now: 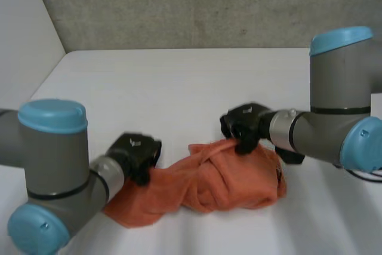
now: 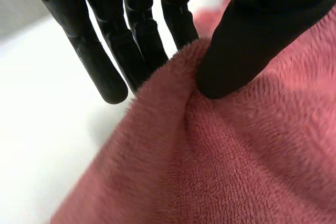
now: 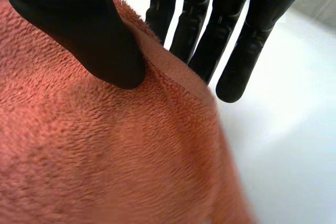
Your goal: Fold the laundry
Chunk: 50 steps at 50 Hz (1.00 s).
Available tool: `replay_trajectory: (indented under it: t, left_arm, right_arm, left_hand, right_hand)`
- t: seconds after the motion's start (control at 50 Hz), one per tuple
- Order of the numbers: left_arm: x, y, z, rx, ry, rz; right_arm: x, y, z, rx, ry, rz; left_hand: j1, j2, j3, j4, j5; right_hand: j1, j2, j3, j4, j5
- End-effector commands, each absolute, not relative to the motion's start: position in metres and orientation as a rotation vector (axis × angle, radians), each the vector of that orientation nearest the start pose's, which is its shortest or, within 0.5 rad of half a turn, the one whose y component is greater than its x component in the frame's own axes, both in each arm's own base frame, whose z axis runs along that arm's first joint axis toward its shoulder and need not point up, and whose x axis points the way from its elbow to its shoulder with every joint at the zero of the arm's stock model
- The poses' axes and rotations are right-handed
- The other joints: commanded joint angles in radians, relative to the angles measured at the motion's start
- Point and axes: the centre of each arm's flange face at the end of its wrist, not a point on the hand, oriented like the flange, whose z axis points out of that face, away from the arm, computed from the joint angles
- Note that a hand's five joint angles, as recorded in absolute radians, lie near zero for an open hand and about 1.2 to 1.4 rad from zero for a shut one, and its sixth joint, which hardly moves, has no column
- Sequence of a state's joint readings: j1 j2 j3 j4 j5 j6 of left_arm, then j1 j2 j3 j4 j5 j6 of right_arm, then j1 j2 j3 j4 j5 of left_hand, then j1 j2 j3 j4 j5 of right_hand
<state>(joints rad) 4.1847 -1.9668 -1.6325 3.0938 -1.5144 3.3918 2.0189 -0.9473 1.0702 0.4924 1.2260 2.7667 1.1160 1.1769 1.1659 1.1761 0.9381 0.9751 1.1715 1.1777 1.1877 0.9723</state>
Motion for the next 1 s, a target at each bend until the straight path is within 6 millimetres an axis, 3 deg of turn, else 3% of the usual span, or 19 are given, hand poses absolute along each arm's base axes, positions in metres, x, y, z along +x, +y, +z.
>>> replay_trajectory:
  t: [0.02,0.06,0.08,0.1,0.16,0.22,0.32,0.48,0.5,0.52,0.56,0.58,0.62,0.68,0.72,0.82,0.86,0.92,1.0]
  left_arm:
    - [-0.308,-0.268,0.262,0.945,2.215,-2.316]
    - [-0.308,-0.278,0.288,0.857,2.1,-2.435]
    - [-0.307,-0.281,0.301,0.803,2.039,-2.491]
    - [-0.303,-0.287,0.324,0.7,1.926,-2.588]
    - [-0.296,-0.291,0.347,0.566,1.789,-2.688]
    - [-0.288,-0.289,0.354,0.472,1.711,-2.745]
    - [-0.281,-0.273,0.323,0.519,1.795,-2.677]
    - [-0.267,-0.24,0.229,0.693,2.115,-2.344]
    - [-0.263,-0.232,0.213,0.72,2.172,-2.268]
    - [-0.258,-0.221,0.196,0.758,2.245,-2.174]
    - [-0.255,-0.214,0.187,0.779,2.284,-2.121]
    - [-0.249,-0.191,0.166,0.856,2.392,-1.961]
    - [-0.247,-0.166,0.153,0.95,2.481,-1.814]
    - [-0.245,-0.144,0.148,1.043,2.536,-1.7]
    - [-0.243,-0.126,0.15,1.116,2.57,-1.606]
    - [-0.24,-0.104,0.163,1.205,2.597,-1.524]
    - [-0.242,-0.104,0.176,1.207,2.574,-1.582]
    - [-0.247,-0.113,0.197,1.163,2.525,-1.716]
    - [-0.252,-0.142,0.227,1.027,2.438,-1.909]
  right_arm:
    - [0.316,-0.325,0.277,-1.026,1.934,-1.844]
    - [0.316,-0.333,0.303,-0.946,1.82,-2.013]
    - [0.313,-0.333,0.334,-0.859,1.69,-2.17]
    - [0.31,-0.332,0.348,-0.82,1.627,-2.235]
    - [0.302,-0.319,0.385,-0.714,1.421,-2.398]
    - [0.299,-0.308,0.391,-0.694,1.353,-2.437]
    - [0.294,-0.295,0.37,-0.722,1.446,-2.37]
    - [0.282,-0.265,0.277,-0.846,1.835,-2.034]
    - [0.282,-0.265,0.277,-0.847,1.836,-2.033]
    - [0.28,-0.258,0.249,-0.906,1.945,-1.917]
    - [0.279,-0.256,0.239,-0.93,1.975,-1.882]
    - [0.279,-0.254,0.228,-0.973,2.006,-1.844]
    - [0.278,-0.253,0.22,-1.016,2.031,-1.817]
    - [0.279,-0.251,0.22,-1.041,2.025,-1.82]
    - [0.278,-0.25,0.23,-1.041,1.998,-1.856]
    - [0.276,-0.244,0.25,-1.03,1.941,-1.918]
    - [0.275,-0.241,0.256,-1.028,1.926,-1.936]
    - [0.274,-0.232,0.266,-1.032,1.888,-1.966]
    - [0.271,-0.227,0.267,-1.06,1.861,-1.973]
  left_hand:
    - [0.28,0.219,0.23,0.22,0.284]
    - [0.28,0.219,0.23,0.22,0.284]
    - [0.28,0.219,0.23,0.22,0.284]
    - [0.28,0.219,0.23,0.22,0.284]
    - [0.28,0.219,0.23,0.22,0.284]
    - [0.28,0.219,0.23,0.22,0.284]
    - [0.28,0.219,0.23,0.22,0.284]
    - [0.28,0.219,0.23,0.22,0.284]
    - [0.28,0.219,0.23,0.22,0.284]
    - [0.28,0.219,0.23,0.22,0.284]
    - [0.28,0.219,0.23,0.22,0.284]
    - [0.28,0.219,0.23,0.22,0.284]
    - [0.28,0.219,0.23,0.22,0.284]
    - [0.28,0.219,0.23,0.22,0.284]
    - [0.237,0.176,0.187,0.177,0.24]
    - [-0.256,-0.317,-0.306,-0.316,-0.252]
    - [-0.432,-0.493,-0.482,-0.492,-0.428]
    - [-0.512,-0.573,-0.562,-0.572,-0.508]
    - [-0.635,-0.696,-0.685,-0.695,-0.632]
  right_hand:
    - [0.421,0.225,0.219,0.209,0.249]
    - [0.421,0.225,0.219,0.209,0.249]
    - [0.421,0.225,0.219,0.209,0.249]
    - [0.421,0.225,0.219,0.209,0.249]
    - [0.421,0.225,0.219,0.209,0.249]
    - [0.421,0.225,0.219,0.209,0.249]
    - [0.421,0.225,0.219,0.209,0.249]
    - [0.421,0.225,0.219,0.209,0.249]
    - [0.421,0.225,0.219,0.209,0.249]
    - [0.421,0.225,0.219,0.209,0.249]
    - [0.421,0.225,0.219,0.209,0.249]
    - [0.421,0.225,0.219,0.209,0.249]
    - [0.421,0.225,0.219,0.209,0.249]
    - [0.421,0.225,0.219,0.209,0.249]
    - [0.421,0.225,0.219,0.209,0.249]
    - [0.421,0.225,0.219,0.209,0.249]
    - [0.421,0.225,0.219,0.209,0.249]
    - [0.421,0.225,0.219,0.209,0.249]
    - [0.421,0.225,0.219,0.209,0.249]
